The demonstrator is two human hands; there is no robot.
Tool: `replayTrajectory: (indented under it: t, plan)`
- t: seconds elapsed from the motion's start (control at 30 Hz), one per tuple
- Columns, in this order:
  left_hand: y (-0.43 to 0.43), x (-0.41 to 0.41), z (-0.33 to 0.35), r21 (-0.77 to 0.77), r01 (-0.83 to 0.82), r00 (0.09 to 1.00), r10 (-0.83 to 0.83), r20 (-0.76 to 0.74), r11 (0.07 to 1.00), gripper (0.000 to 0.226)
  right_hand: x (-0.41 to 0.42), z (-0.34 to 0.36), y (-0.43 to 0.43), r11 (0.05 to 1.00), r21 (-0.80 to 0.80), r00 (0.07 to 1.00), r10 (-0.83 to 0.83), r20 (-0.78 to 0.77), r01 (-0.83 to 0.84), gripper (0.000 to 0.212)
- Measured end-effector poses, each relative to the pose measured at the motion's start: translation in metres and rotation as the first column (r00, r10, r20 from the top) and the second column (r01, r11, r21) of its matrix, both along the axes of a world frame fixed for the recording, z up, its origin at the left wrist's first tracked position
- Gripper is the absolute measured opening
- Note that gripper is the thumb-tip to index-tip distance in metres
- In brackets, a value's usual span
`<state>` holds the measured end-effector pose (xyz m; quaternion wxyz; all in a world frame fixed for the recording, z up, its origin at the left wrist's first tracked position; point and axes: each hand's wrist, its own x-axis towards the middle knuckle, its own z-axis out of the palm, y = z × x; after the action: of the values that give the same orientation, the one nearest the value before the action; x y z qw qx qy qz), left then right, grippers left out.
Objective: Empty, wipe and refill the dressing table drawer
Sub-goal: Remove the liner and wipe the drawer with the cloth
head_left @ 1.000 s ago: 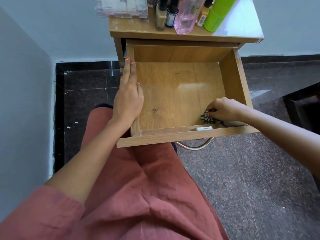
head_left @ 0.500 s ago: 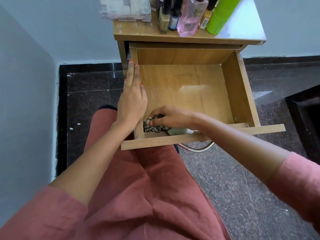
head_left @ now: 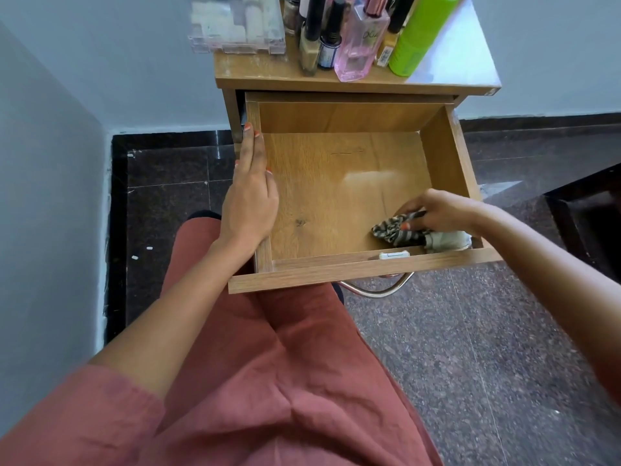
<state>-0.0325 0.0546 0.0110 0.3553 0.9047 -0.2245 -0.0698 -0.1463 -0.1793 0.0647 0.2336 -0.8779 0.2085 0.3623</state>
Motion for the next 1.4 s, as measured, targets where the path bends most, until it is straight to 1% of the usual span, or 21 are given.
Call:
replayTrajectory:
  t: [0.1, 0.2, 0.3, 0.4, 0.43, 0.5, 0.57, 0.6, 0.67, 0.7, 0.73, 0.83, 0.9, 1.0, 1.07, 1.13, 1.2, 1.23, 1.3, 1.33, 1.4]
  plan:
    - [0.001, 0.001, 0.001, 0.028, 0.026, 1.0, -0.026, 0.015, 0.999, 0.051, -0.002, 0.003, -0.001, 0.974, 0.084, 0.963, -0.223, 0.151, 0.212, 0.032]
    - [0.001, 0.004, 0.005, 0.129, 0.069, 0.997, -0.074, 0.031, 0.989, 0.051, 0.004, 0.009, 0.01, 0.872, 0.298, 0.852, -0.464, 0.244, 0.389, 0.025]
    - [-0.001, 0.009, 0.014, 0.311, 0.069, 0.989, -0.106, 0.103, 0.948, 0.051, 0.013, 0.011, 0.02, 0.763, 0.45, 0.75, -0.609, 0.258, 0.464, 0.026]
    - [-0.012, 0.003, 0.03, 0.31, 0.088, 0.969, -0.153, 0.193, 0.947, 0.048, 0.021, 0.007, 0.032, 0.62, 0.605, 0.633, -0.738, 0.235, 0.499, 0.03]
    - [-0.019, -0.002, 0.036, 0.288, 0.105, 0.971, -0.16, 0.176, 0.952, 0.047, 0.024, 0.006, 0.037, 0.585, 0.641, 0.596, -0.767, 0.238, 0.497, 0.031]
    - [-0.036, -0.012, 0.047, 0.202, 0.118, 0.993, -0.119, -0.006, 0.972, 0.042, 0.028, 0.001, 0.047, 0.576, 0.653, 0.539, -0.79, 0.292, 0.491, 0.031]
    - [-0.049, -0.019, 0.054, 0.083, 0.068, 0.953, -0.04, -0.3, 0.994, 0.041, 0.032, -0.003, 0.057, 0.621, 0.624, 0.488, -0.776, 0.4, 0.475, 0.028]
    - [-0.054, -0.021, 0.055, 0.005, 0.017, 0.885, -0.013, -0.465, 1.0, 0.042, 0.033, -0.005, 0.061, 0.652, 0.601, 0.46, -0.756, 0.465, 0.464, 0.027]
    - [-0.062, -0.023, 0.054, -0.206, -0.14, 0.674, -0.059, -0.737, 0.968, 0.037, 0.034, -0.009, 0.069, 0.713, 0.544, 0.408, -0.701, 0.585, 0.444, 0.029]
    - [-0.064, -0.024, 0.054, -0.292, -0.221, 0.588, -0.111, -0.801, 0.931, 0.032, 0.034, -0.01, 0.072, 0.743, 0.505, 0.382, -0.664, 0.643, 0.44, 0.032]
    - [-0.065, -0.024, 0.054, -0.353, -0.28, 0.54, -0.157, -0.827, 0.893, 0.029, 0.033, -0.01, 0.076, 0.771, 0.462, 0.359, -0.621, 0.697, 0.438, 0.036]
    - [-0.067, -0.024, 0.053, -0.43, -0.363, 0.511, -0.209, -0.834, 0.827, 0.024, 0.03, -0.011, 0.086, 0.833, 0.393, 0.292, -0.517, 0.805, 0.39, 0.049]
    - [-0.067, -0.023, 0.055, -0.441, -0.41, 0.502, -0.206, -0.84, 0.798, 0.024, 0.027, -0.013, 0.091, 0.862, 0.395, 0.293, -0.486, 0.823, 0.319, 0.056]
    - [-0.065, -0.019, 0.055, -0.428, -0.49, 0.515, -0.144, -0.845, 0.76, 0.041, 0.021, -0.015, 0.097, 0.87, 0.449, 0.306, -0.492, 0.815, 0.204, 0.059]
    - [-0.062, -0.017, 0.055, -0.44, -0.496, 0.531, -0.14, -0.836, 0.748, 0.025, 0.019, -0.01, 0.098, 0.825, 0.544, 0.285, -0.563, 0.776, 0.152, 0.05]
    - [-0.06, -0.016, 0.058, -0.476, -0.486, 0.535, -0.181, -0.826, 0.733, 0.009, 0.018, -0.003, 0.096, 0.744, 0.649, 0.225, -0.668, 0.709, 0.16, 0.039]
    - [-0.057, -0.015, 0.06, -0.53, -0.482, 0.545, -0.234, -0.805, 0.698, 0.017, 0.019, 0.001, 0.092, 0.666, 0.708, 0.161, -0.745, 0.647, 0.238, 0.031]
    - [-0.055, -0.015, 0.06, -0.555, -0.479, 0.545, -0.266, -0.795, 0.68, 0.02, 0.021, 0.002, 0.089, 0.658, 0.692, 0.165, -0.749, 0.642, 0.297, 0.03]
    - [-0.052, -0.014, 0.061, -0.601, -0.468, 0.535, -0.334, -0.776, 0.648, 0.027, 0.023, 0.003, 0.084, 0.702, 0.62, 0.297, -0.711, 0.637, 0.35, 0.03]
    - [-0.051, -0.013, 0.062, -0.62, -0.462, 0.528, -0.364, -0.767, 0.634, 0.031, 0.023, 0.003, 0.082, 0.706, 0.629, 0.372, -0.707, 0.601, 0.325, 0.031]
    - [-0.048, -0.012, 0.064, -0.651, -0.454, 0.507, -0.424, -0.751, 0.608, 0.039, 0.023, 0.005, 0.081, 0.671, 0.7, 0.475, -0.713, 0.516, 0.247, 0.03]
